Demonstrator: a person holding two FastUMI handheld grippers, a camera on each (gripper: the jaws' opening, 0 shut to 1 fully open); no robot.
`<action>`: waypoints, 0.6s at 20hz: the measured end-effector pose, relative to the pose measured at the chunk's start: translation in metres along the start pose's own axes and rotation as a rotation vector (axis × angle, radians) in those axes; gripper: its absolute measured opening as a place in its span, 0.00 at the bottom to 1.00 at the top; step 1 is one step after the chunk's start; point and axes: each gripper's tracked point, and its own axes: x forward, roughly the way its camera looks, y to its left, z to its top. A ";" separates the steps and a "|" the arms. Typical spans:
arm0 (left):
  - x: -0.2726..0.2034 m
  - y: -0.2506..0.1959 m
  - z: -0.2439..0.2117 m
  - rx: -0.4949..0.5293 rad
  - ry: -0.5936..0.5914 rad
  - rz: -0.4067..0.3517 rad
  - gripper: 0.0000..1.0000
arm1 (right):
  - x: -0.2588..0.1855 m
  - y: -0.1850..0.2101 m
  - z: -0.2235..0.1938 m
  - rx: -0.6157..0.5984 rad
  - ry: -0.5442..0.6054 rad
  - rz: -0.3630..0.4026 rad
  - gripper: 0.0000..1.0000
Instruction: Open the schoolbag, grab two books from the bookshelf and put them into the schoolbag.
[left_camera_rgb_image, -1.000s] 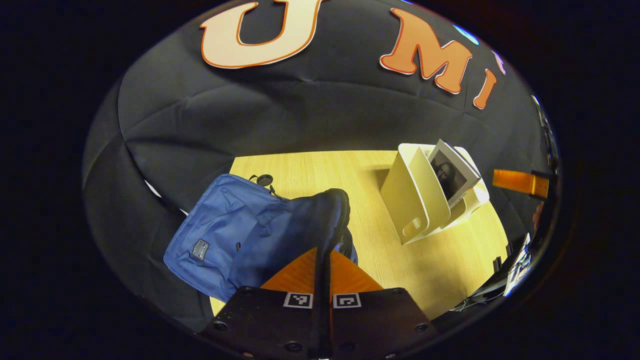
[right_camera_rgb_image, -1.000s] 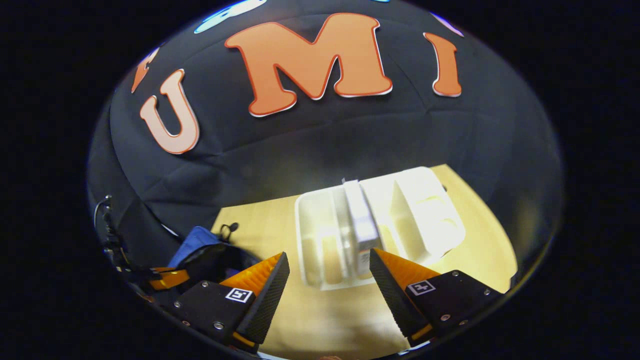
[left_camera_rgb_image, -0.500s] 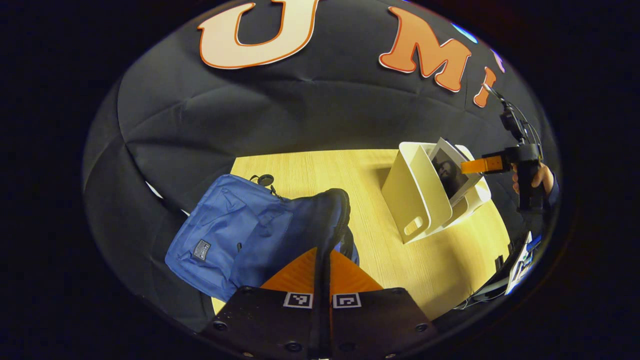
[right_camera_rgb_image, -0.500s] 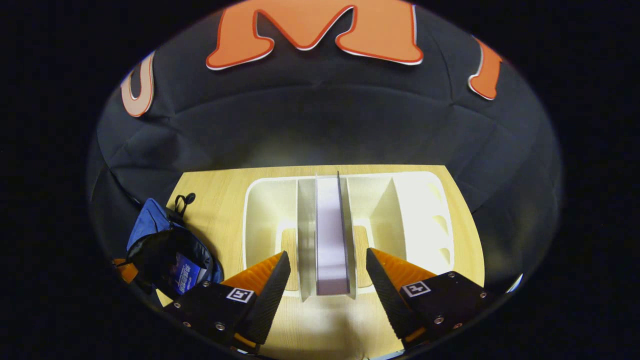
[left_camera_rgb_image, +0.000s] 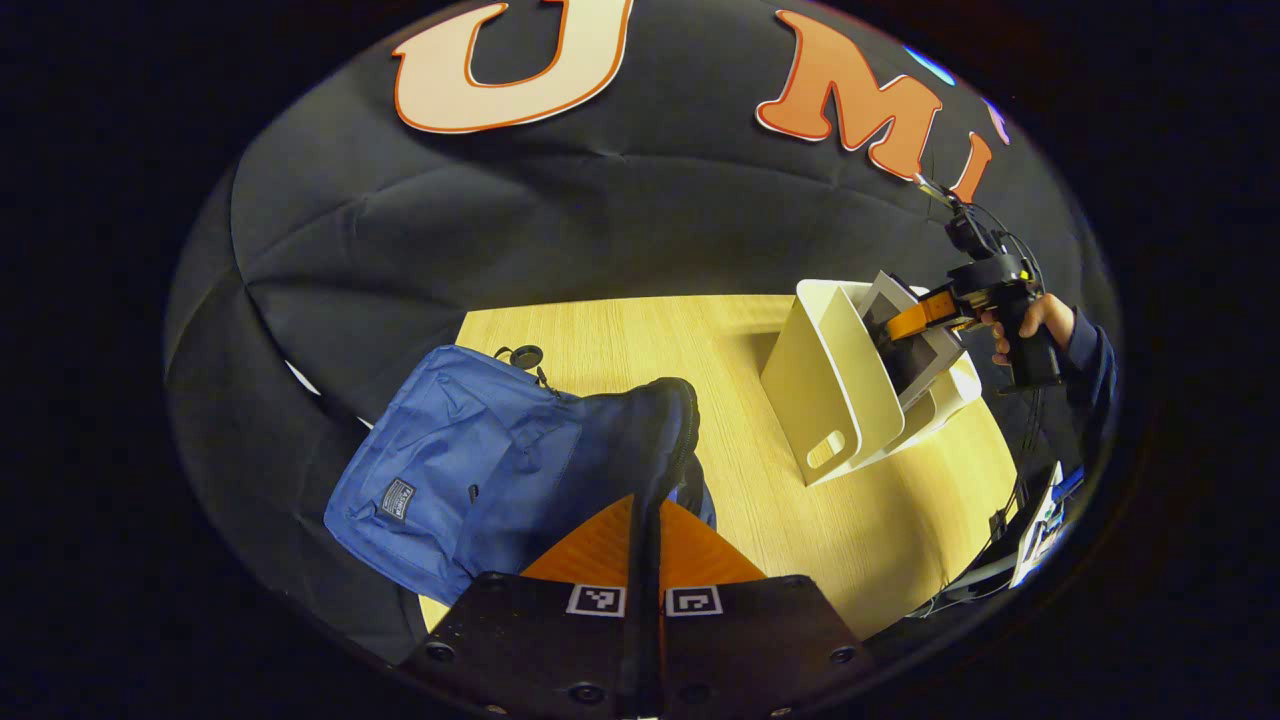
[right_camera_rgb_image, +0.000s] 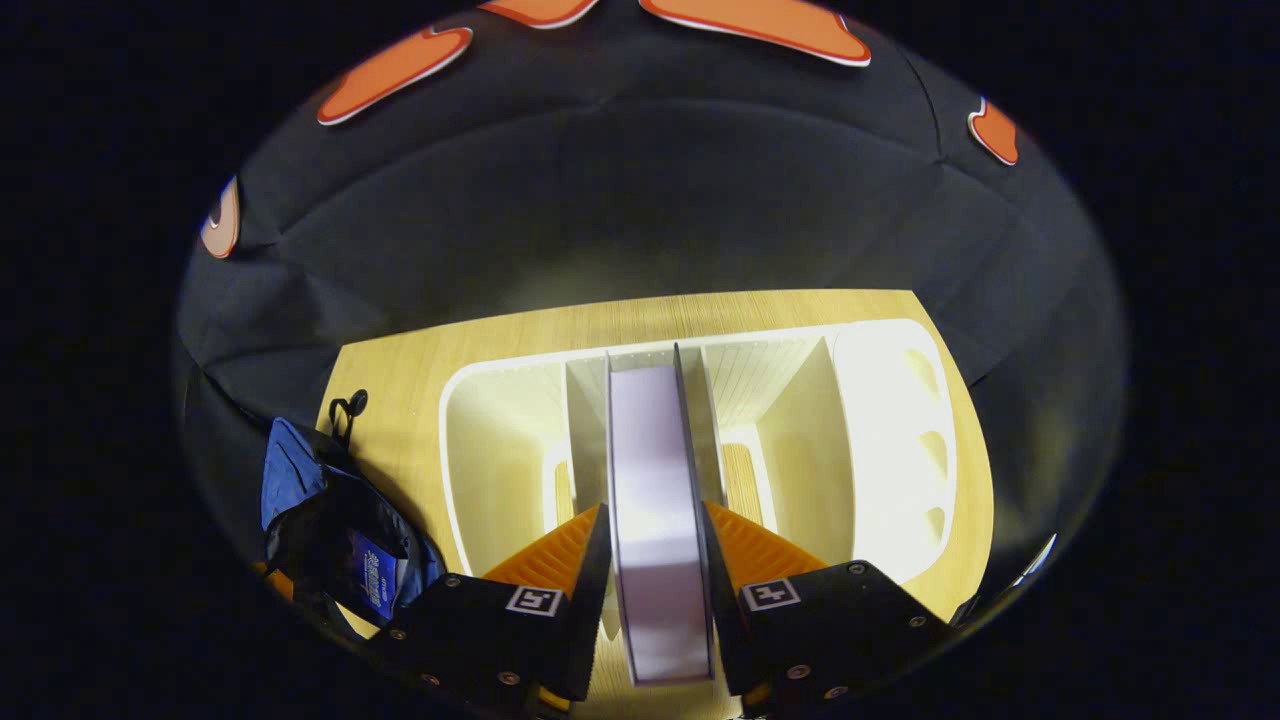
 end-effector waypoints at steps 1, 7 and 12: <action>0.000 0.001 0.001 -0.001 -0.002 0.000 0.04 | 0.005 0.001 -0.004 -0.011 0.018 0.011 0.47; 0.004 0.001 0.002 0.003 0.001 0.000 0.01 | -0.003 0.001 -0.003 -0.030 0.012 0.038 0.40; 0.005 -0.002 0.002 0.011 0.002 -0.001 0.01 | -0.055 -0.014 -0.001 0.018 -0.046 0.128 0.39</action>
